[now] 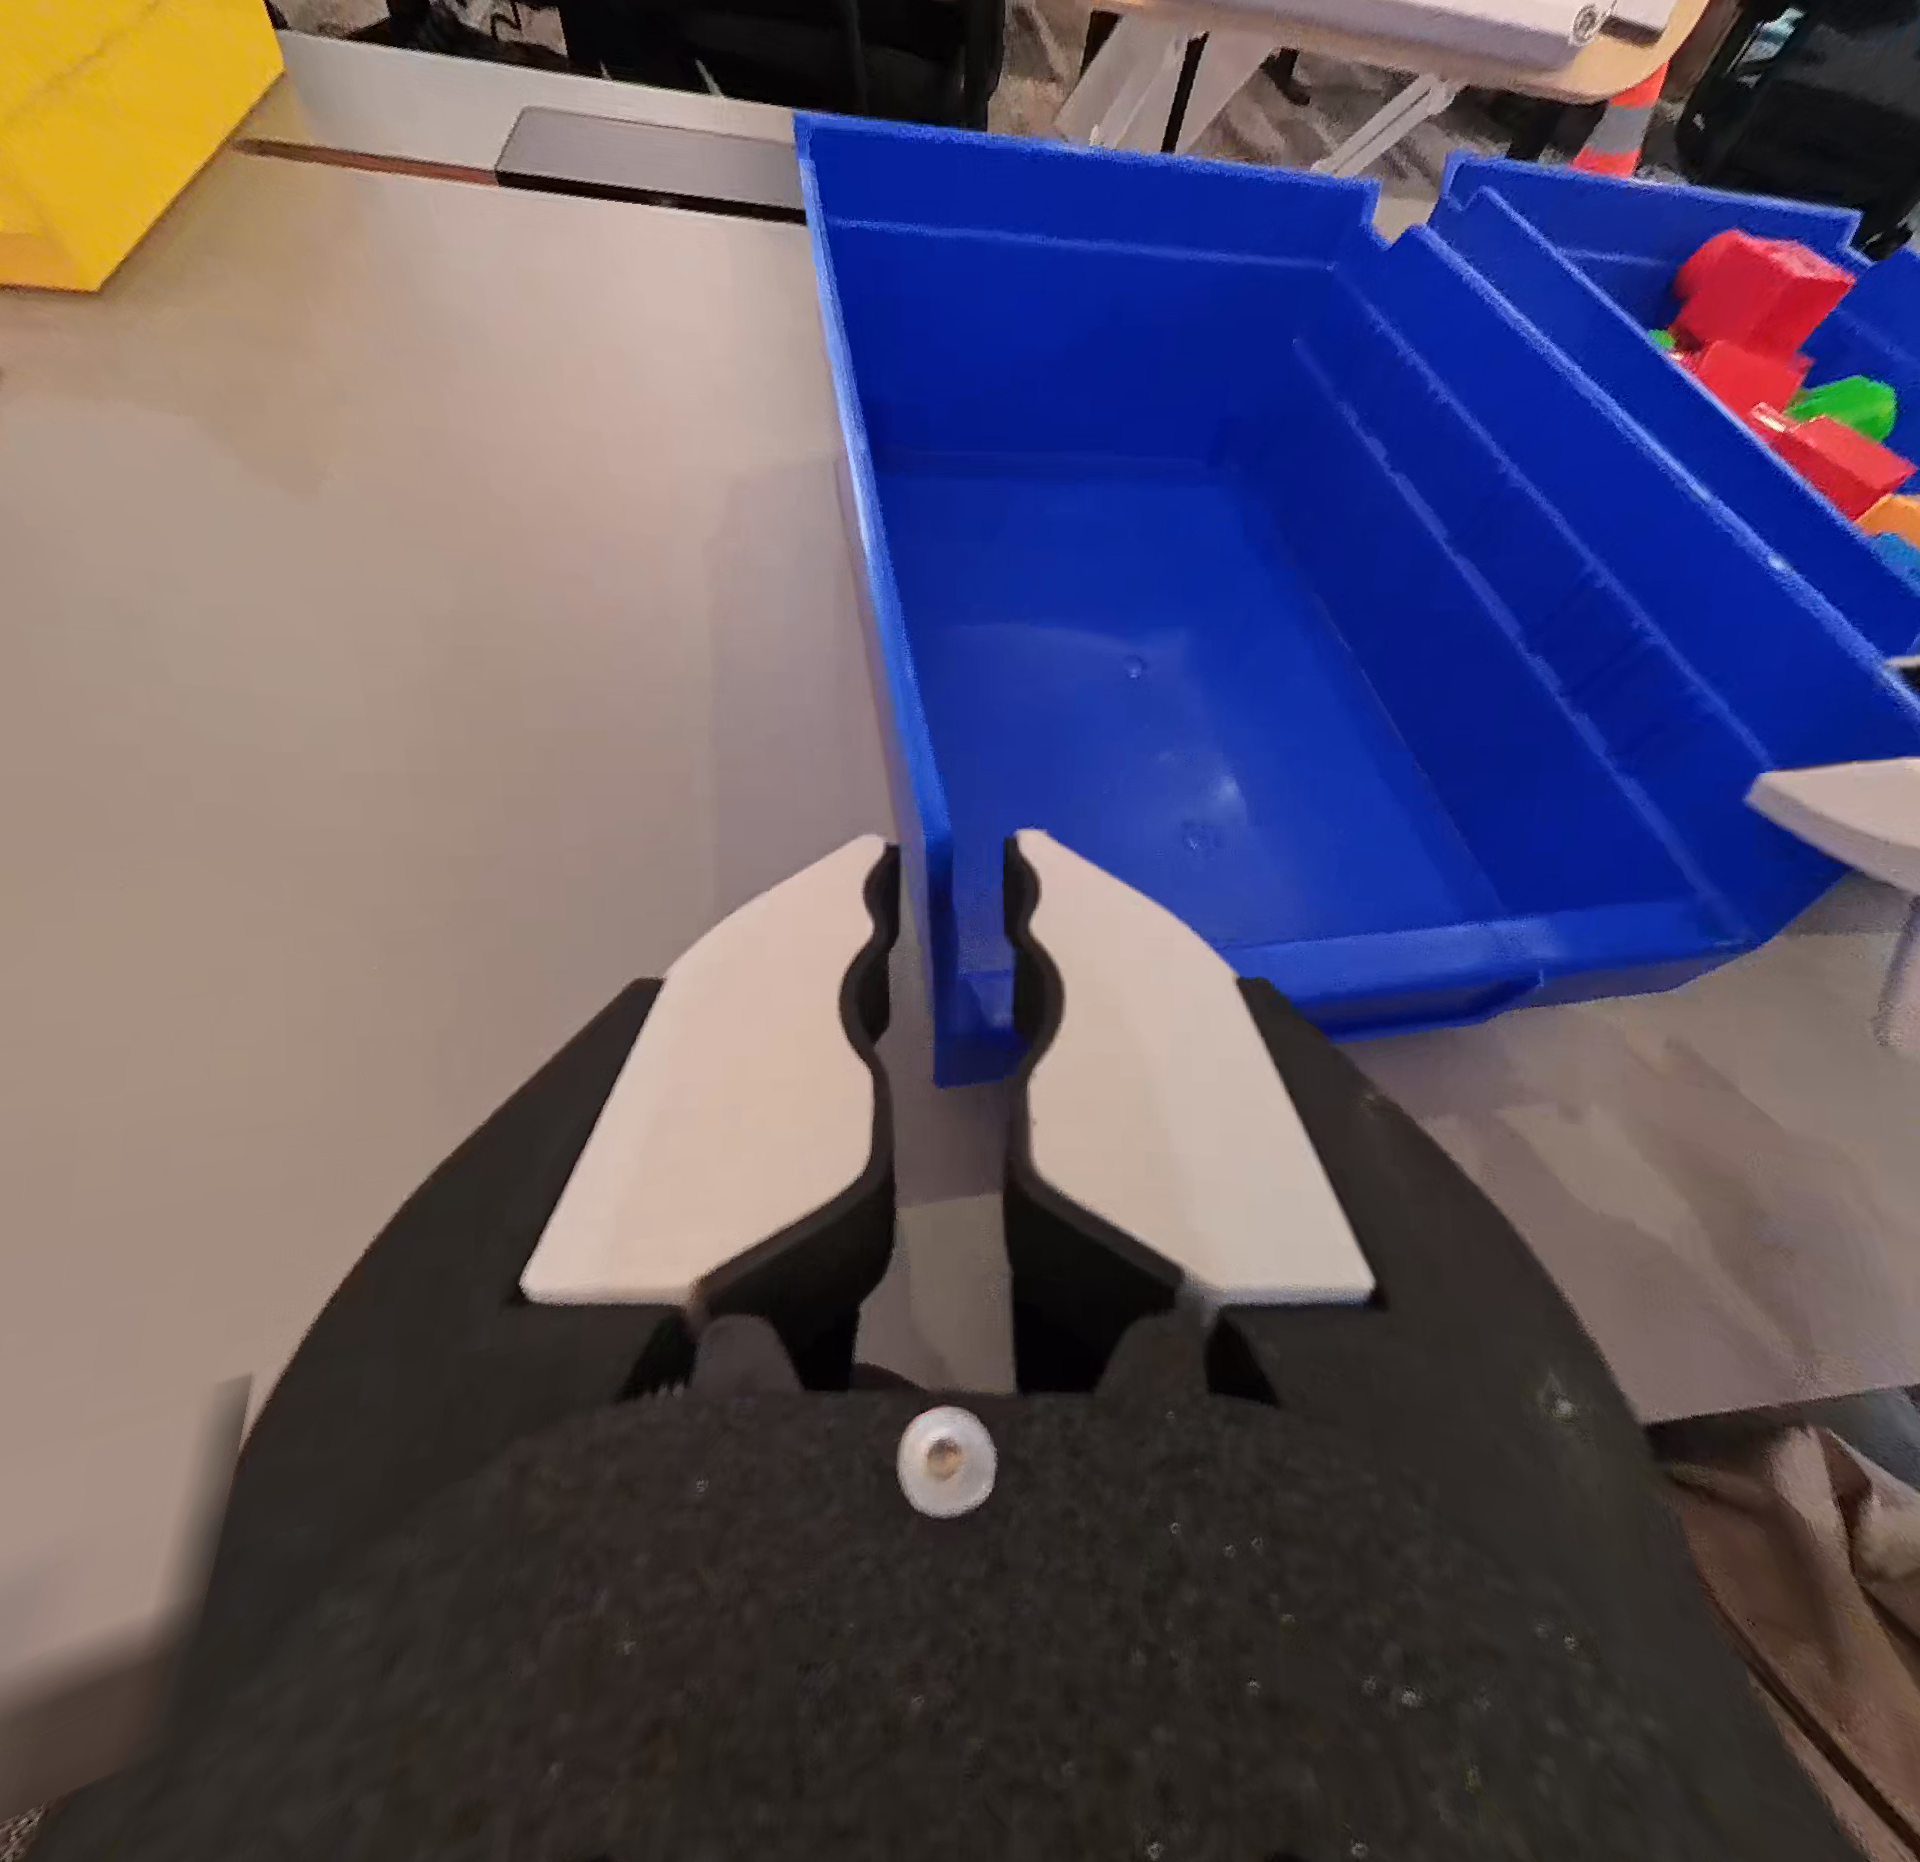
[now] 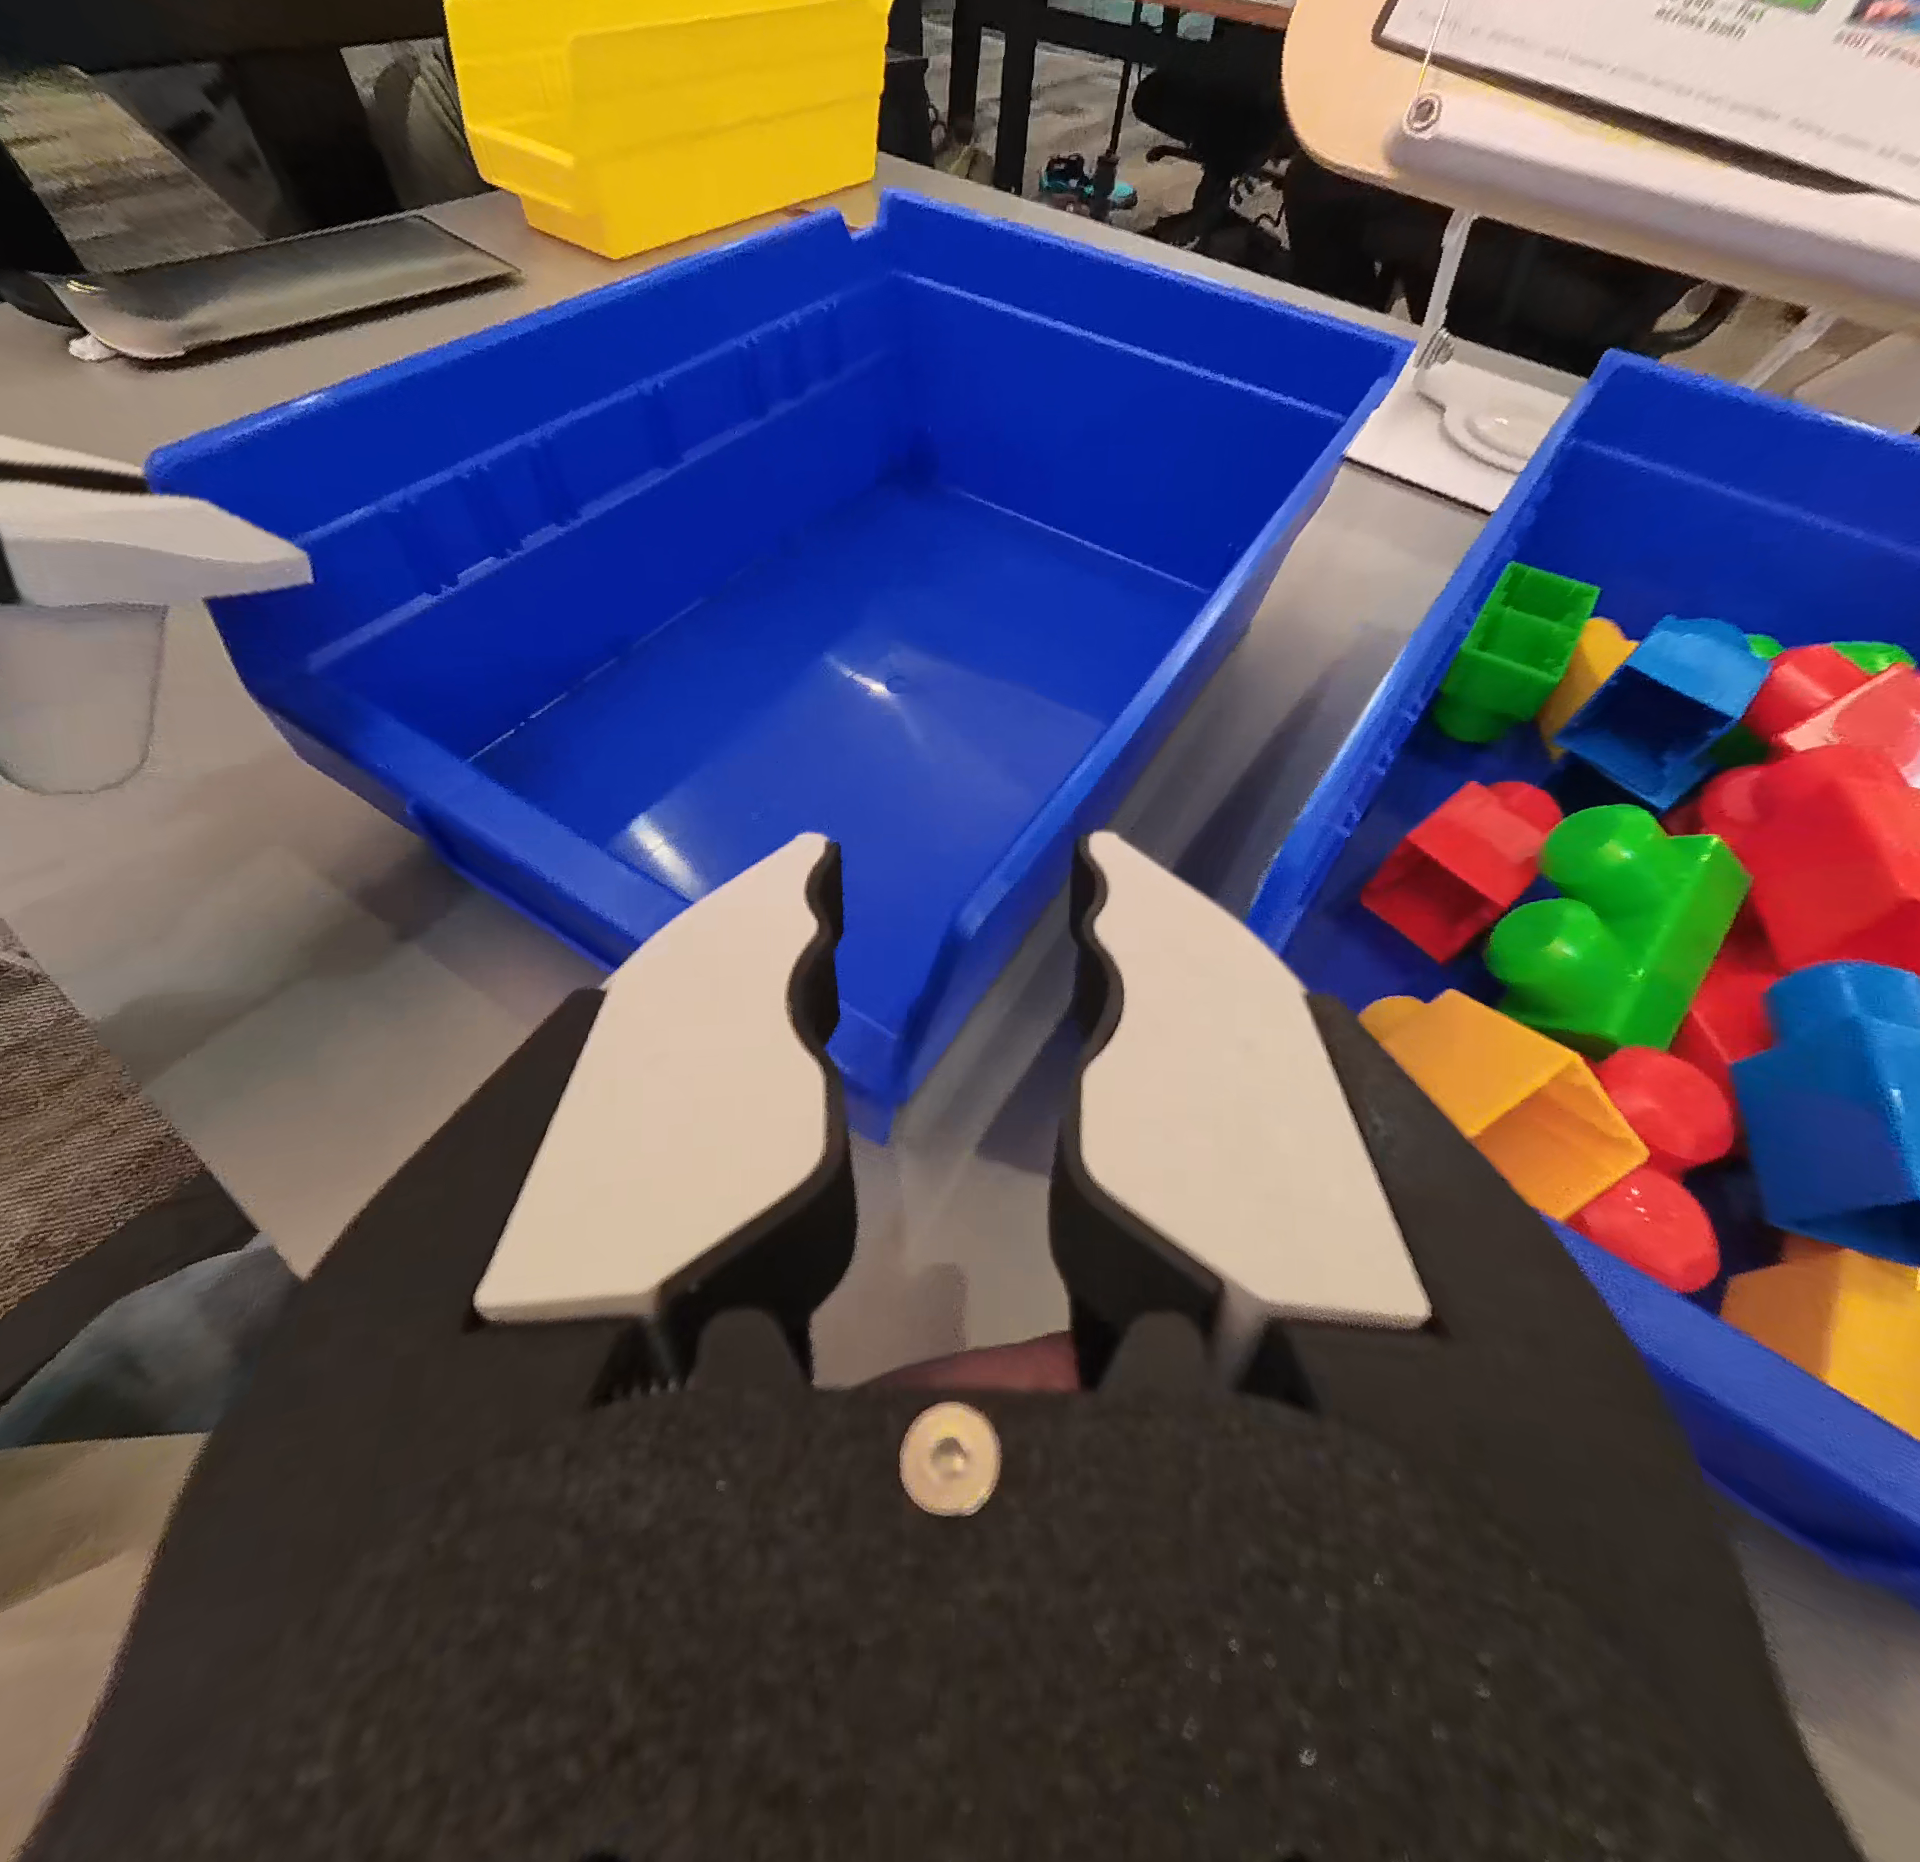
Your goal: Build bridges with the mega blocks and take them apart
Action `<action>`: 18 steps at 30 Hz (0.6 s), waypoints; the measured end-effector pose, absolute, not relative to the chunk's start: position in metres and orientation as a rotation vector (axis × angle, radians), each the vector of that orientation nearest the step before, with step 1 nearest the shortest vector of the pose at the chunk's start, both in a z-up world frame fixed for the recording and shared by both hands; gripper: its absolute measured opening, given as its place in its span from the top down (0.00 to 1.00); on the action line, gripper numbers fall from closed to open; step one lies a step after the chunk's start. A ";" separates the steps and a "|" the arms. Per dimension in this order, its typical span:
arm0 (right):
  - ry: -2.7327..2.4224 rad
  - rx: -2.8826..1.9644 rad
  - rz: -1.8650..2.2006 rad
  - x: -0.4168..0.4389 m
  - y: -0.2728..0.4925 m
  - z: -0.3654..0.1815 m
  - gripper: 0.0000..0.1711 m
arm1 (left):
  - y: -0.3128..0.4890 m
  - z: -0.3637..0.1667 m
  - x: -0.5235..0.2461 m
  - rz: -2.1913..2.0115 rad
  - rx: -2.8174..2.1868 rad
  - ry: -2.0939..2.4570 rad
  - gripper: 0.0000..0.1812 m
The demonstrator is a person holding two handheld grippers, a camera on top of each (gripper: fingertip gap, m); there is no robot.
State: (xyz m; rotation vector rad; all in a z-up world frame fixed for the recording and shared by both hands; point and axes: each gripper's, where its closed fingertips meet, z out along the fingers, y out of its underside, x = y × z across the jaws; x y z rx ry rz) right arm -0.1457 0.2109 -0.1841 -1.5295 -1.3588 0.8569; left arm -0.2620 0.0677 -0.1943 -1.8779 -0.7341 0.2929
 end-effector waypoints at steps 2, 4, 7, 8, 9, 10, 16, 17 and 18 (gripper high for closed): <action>-1.357 -1.542 0.861 -0.148 0.211 -0.188 0.77 | 0.070 -0.193 -0.264 0.292 -1.888 -0.722 0.88; -1.358 -1.557 0.864 -0.151 0.212 -0.192 0.79 | 0.073 -0.196 -0.267 0.291 -1.910 -0.715 0.88; -1.352 -1.580 0.852 -0.153 0.215 -0.198 0.80 | 0.077 -0.203 -0.268 0.275 -1.940 -0.715 0.90; -1.343 -1.588 0.855 -0.154 0.216 -0.199 0.81 | 0.077 -0.206 -0.269 0.281 -1.949 -0.725 0.95; -1.333 -1.592 0.854 -0.154 0.217 -0.199 0.84 | 0.076 -0.206 -0.271 0.302 -1.950 -0.729 0.97; -1.325 -1.593 0.853 -0.155 0.219 -0.200 0.87 | 0.075 -0.207 -0.273 0.317 -1.954 -0.730 0.97; -1.272 -1.606 0.816 -0.155 0.226 -0.199 0.91 | 0.078 -0.207 -0.271 0.341 -1.987 -0.727 0.98; -1.259 -1.607 0.810 -0.155 0.229 -0.199 0.92 | 0.079 -0.205 -0.269 0.345 -1.983 -0.721 0.97; -1.247 -1.606 0.805 -0.155 0.232 -0.199 0.93 | 0.080 -0.204 -0.267 0.360 -1.981 -0.711 0.97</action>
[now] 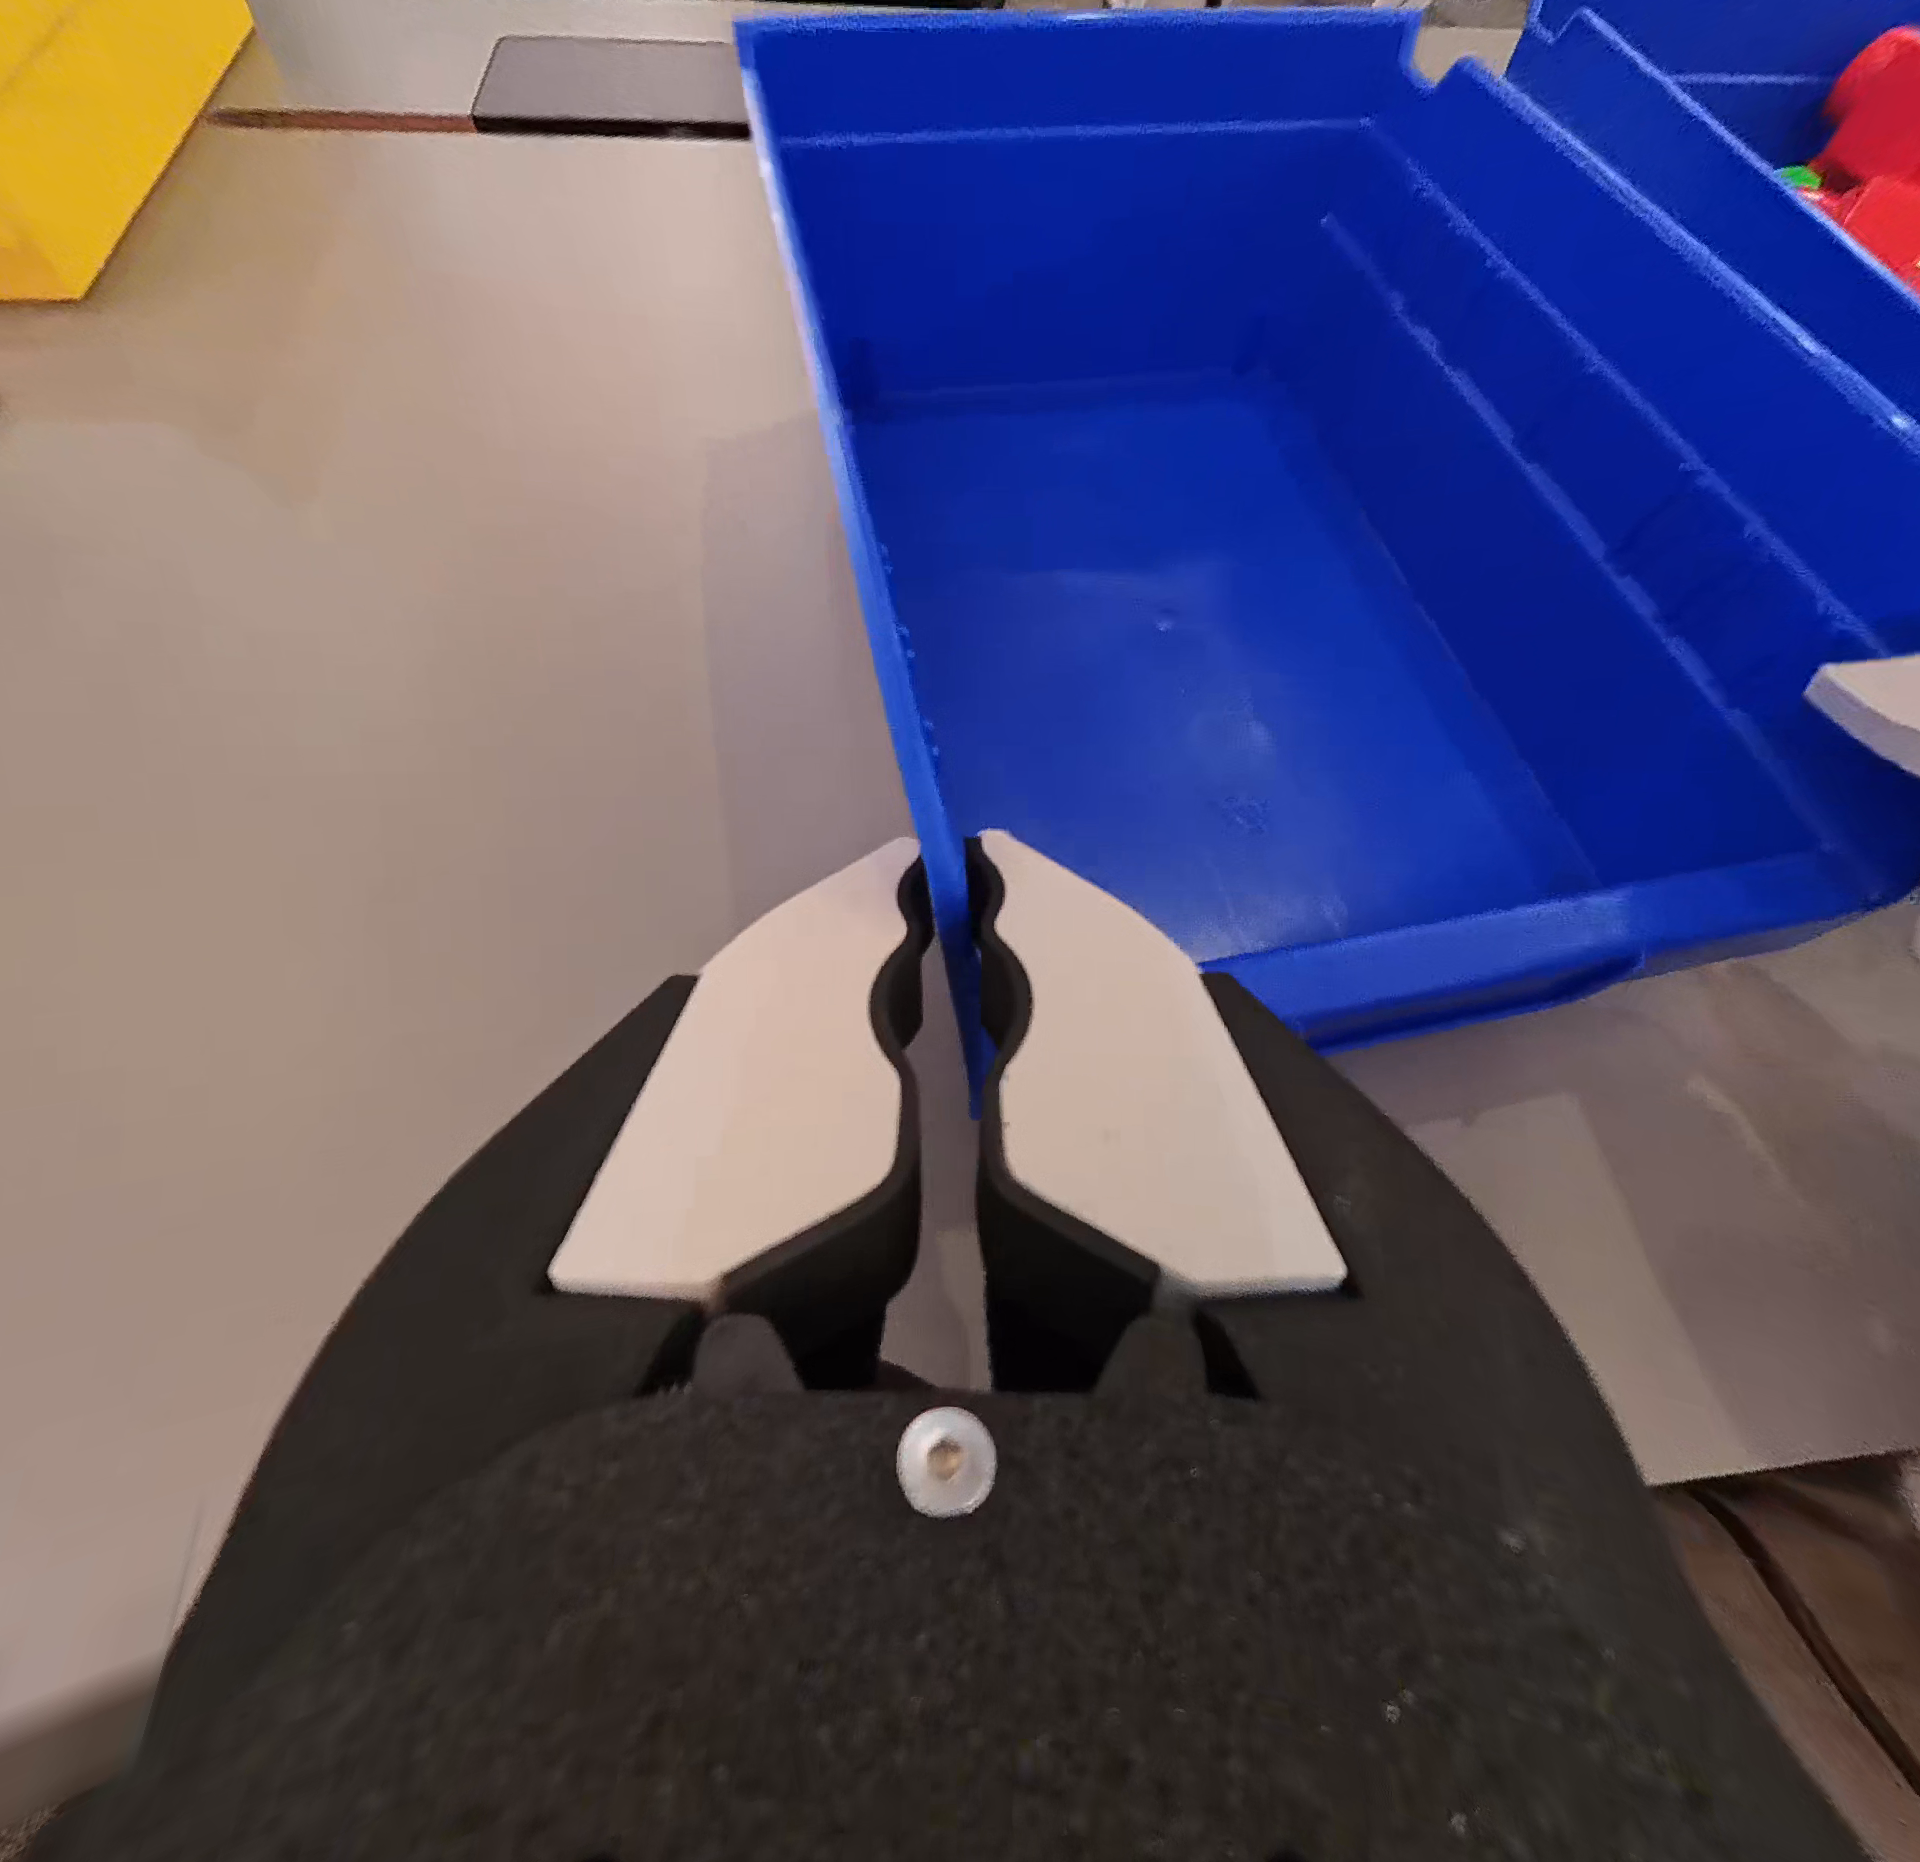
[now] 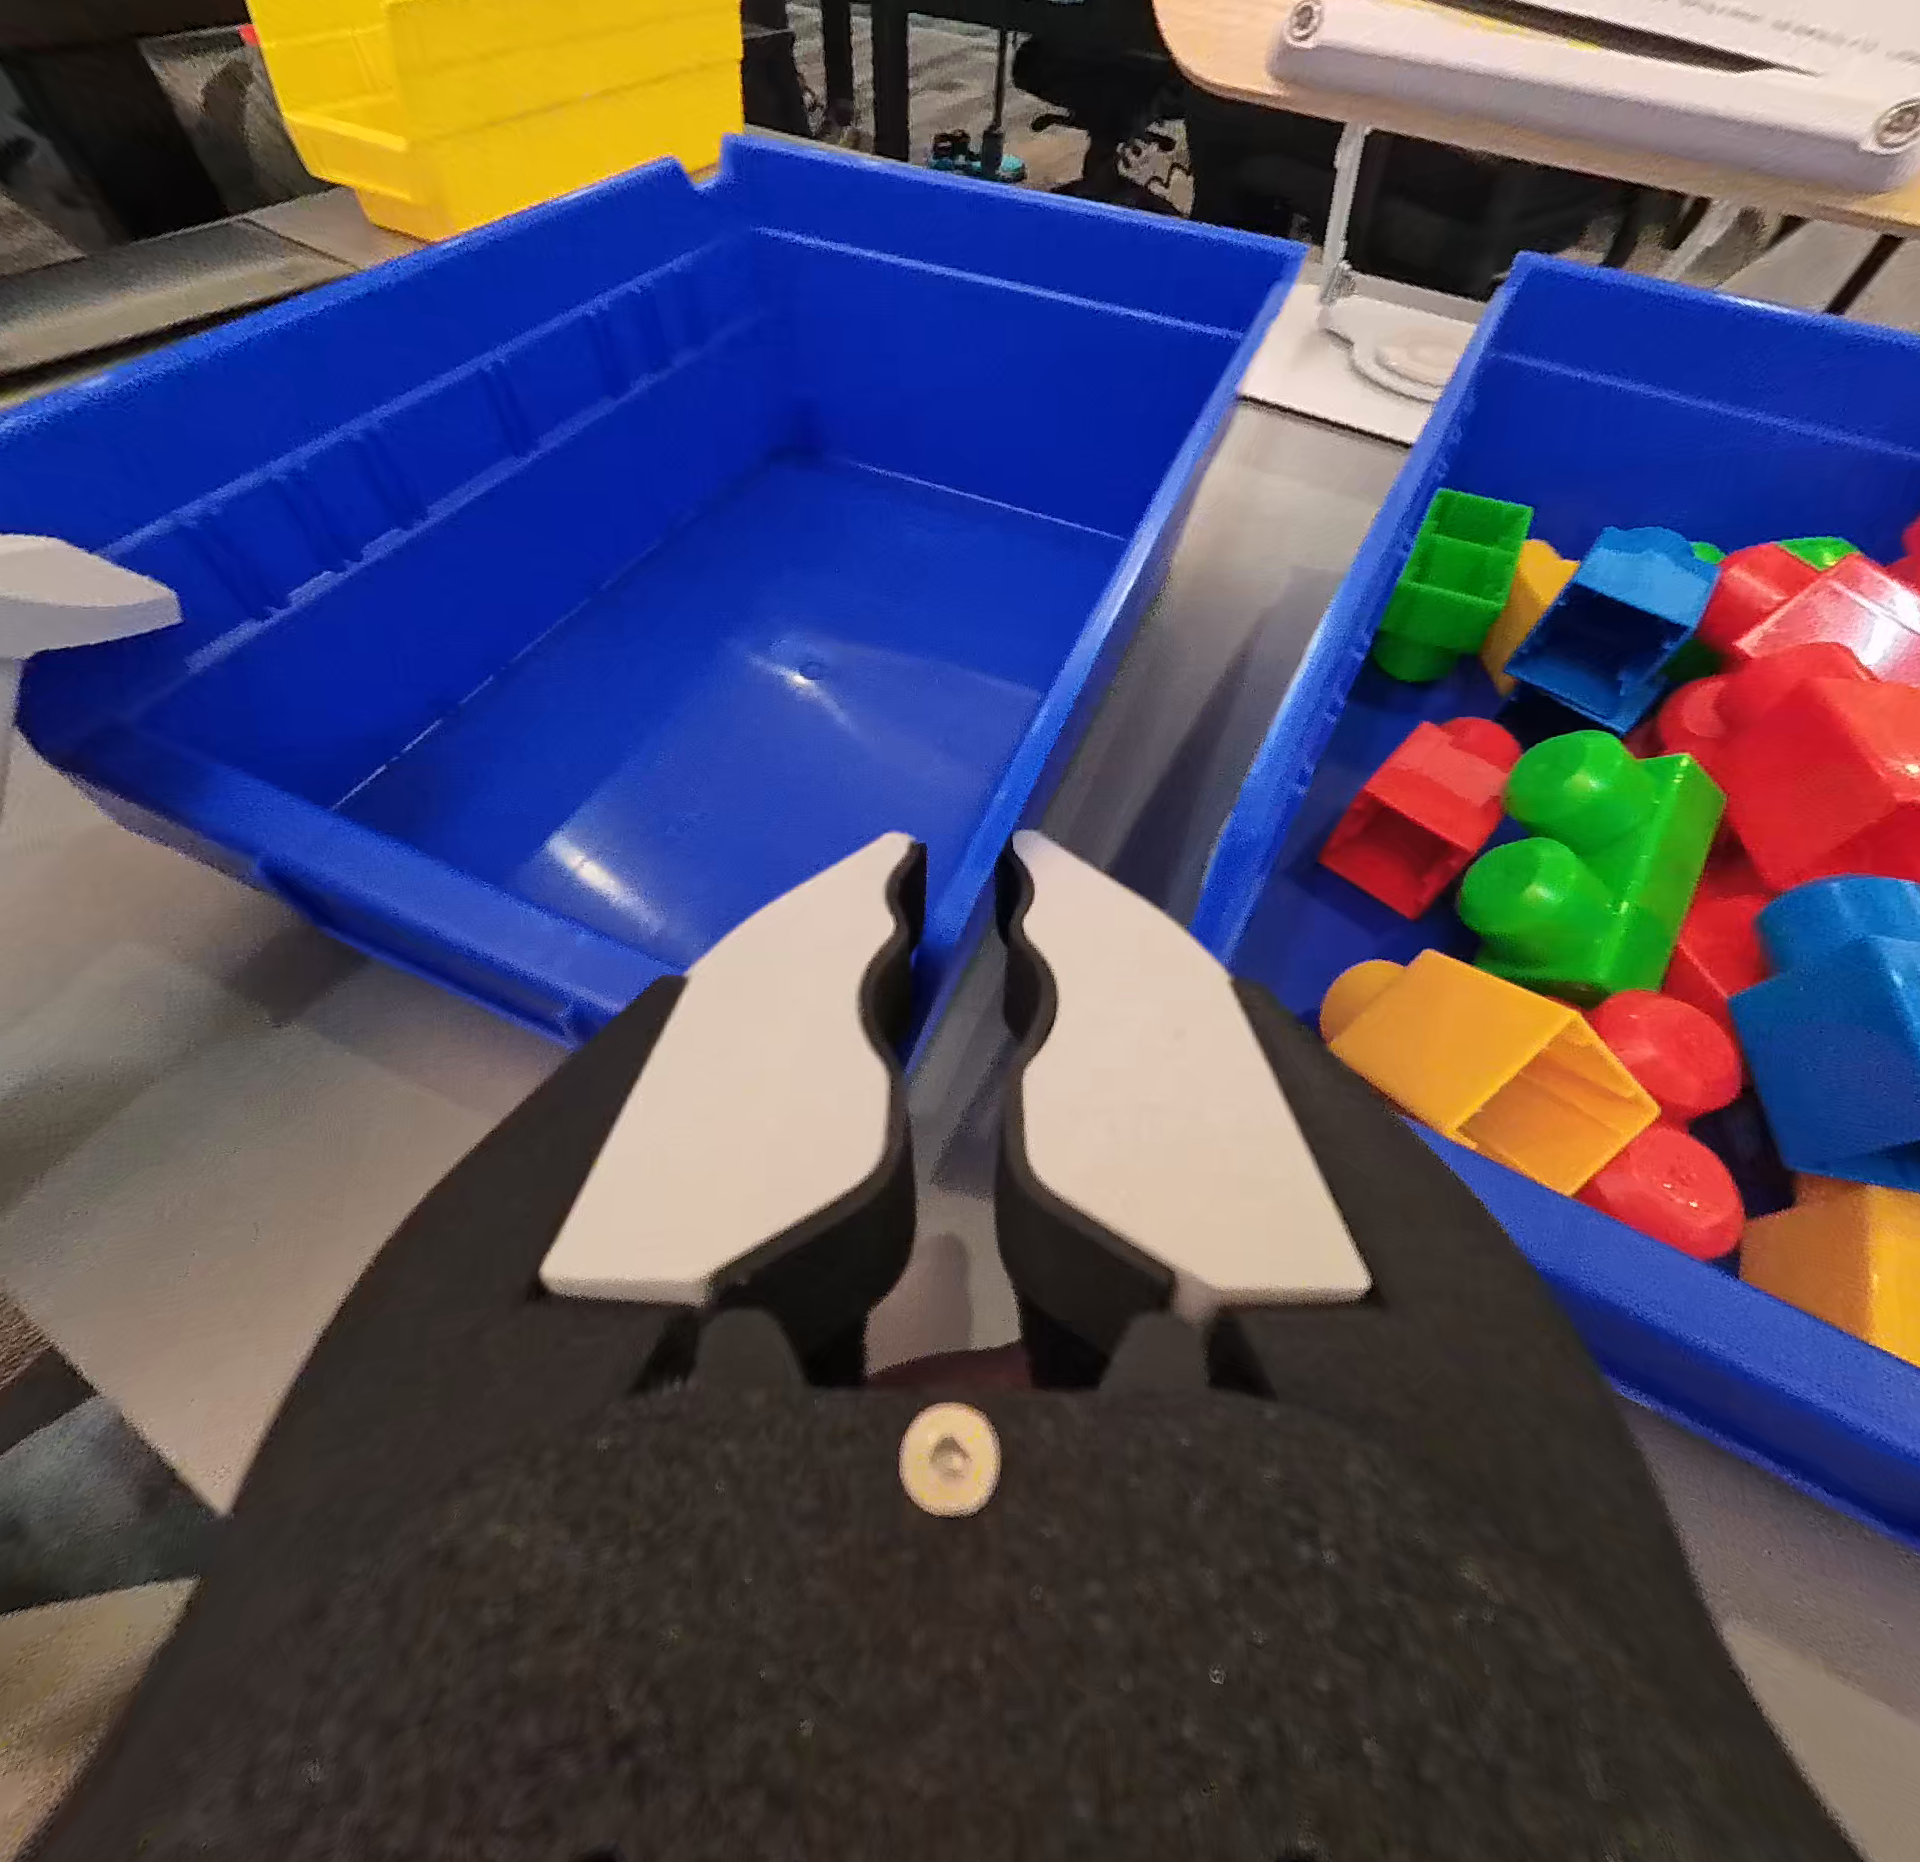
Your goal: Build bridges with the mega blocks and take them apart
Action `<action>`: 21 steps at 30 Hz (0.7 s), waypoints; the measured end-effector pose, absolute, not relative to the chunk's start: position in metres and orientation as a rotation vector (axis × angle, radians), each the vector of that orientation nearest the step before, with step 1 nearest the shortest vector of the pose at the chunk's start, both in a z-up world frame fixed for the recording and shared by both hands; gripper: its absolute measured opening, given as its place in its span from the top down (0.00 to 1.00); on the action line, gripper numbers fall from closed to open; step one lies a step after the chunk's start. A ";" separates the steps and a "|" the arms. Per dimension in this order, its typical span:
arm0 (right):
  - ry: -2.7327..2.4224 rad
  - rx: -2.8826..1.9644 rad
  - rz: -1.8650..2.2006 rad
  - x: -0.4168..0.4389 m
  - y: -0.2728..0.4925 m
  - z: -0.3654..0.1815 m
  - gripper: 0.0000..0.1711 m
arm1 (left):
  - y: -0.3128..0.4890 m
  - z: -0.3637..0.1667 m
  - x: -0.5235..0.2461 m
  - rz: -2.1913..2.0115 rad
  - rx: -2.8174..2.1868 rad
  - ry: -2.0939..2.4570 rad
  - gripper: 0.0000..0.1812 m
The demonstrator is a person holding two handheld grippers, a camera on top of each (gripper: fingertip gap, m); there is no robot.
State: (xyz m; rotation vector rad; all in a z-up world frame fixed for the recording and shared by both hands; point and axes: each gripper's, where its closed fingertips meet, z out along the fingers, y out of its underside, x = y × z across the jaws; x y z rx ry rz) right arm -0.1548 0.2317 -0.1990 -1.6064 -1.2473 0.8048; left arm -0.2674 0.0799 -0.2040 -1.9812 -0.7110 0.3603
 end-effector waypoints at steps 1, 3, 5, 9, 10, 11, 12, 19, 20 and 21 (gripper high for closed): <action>-1.232 -1.606 0.800 -0.155 0.235 -0.198 0.94 | 0.081 -0.203 -0.265 0.382 -1.982 -0.697 0.97; -1.204 -1.602 0.783 -0.155 0.241 -0.196 0.95 | 0.084 -0.201 -0.262 0.403 -1.972 -0.691 0.97; -1.178 -1.586 0.766 -0.155 0.246 -0.191 0.96 | 0.087 -0.200 -0.259 0.398 -1.964 -0.696 0.97; -1.146 -1.568 0.756 -0.156 0.249 -0.183 0.97 | 0.089 -0.191 -0.261 0.442 -1.922 -0.702 0.97; -1.141 -1.565 0.756 -0.157 0.249 -0.182 0.97 | 0.089 -0.189 -0.262 0.449 -1.913 -0.701 0.97; -1.131 -1.561 0.764 -0.157 0.248 -0.180 0.97 | 0.088 -0.187 -0.263 0.456 -1.903 -0.704 0.97; -1.121 -1.554 0.770 -0.157 0.248 -0.177 0.97 | 0.088 -0.184 -0.263 0.471 -1.895 -0.698 0.97; -1.050 -1.466 0.789 -0.152 0.247 -0.146 0.97 | 0.085 -0.150 -0.258 0.582 -1.782 -0.637 0.98; -1.040 -1.456 0.786 -0.150 0.248 -0.141 0.97 | 0.087 -0.145 -0.257 0.588 -1.766 -0.627 0.98; -1.027 -1.448 0.786 -0.147 0.250 -0.135 0.97 | 0.089 -0.140 -0.256 0.593 -1.755 -0.615 0.98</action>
